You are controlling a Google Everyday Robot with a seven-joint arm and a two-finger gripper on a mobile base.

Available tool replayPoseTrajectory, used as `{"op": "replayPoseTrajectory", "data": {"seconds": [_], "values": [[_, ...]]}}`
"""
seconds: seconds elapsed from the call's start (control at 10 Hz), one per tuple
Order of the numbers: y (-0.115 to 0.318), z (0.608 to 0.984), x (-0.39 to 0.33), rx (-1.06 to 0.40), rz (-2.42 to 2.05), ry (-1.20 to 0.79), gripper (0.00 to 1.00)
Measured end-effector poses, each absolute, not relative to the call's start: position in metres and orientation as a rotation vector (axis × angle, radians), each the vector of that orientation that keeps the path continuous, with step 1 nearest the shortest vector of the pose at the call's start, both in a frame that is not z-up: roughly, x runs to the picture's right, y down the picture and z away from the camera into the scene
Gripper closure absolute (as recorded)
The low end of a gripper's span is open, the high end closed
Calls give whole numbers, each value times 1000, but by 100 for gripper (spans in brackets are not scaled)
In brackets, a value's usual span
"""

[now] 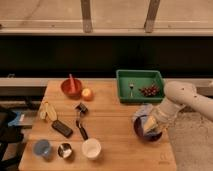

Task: Wipe purple bowl with sponge

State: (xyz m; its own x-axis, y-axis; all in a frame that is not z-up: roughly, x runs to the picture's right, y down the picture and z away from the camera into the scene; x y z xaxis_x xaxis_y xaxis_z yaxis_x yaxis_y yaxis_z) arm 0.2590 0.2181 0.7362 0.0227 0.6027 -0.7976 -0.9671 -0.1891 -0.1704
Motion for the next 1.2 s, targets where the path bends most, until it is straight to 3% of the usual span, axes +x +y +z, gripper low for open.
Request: {"op": "replayPoseTrajectory", "data": {"seconds": [0.7,1.2], "values": [[241,727,282,-935,1569,562,100],[214,738,280,-888,1578,541,100]]}}
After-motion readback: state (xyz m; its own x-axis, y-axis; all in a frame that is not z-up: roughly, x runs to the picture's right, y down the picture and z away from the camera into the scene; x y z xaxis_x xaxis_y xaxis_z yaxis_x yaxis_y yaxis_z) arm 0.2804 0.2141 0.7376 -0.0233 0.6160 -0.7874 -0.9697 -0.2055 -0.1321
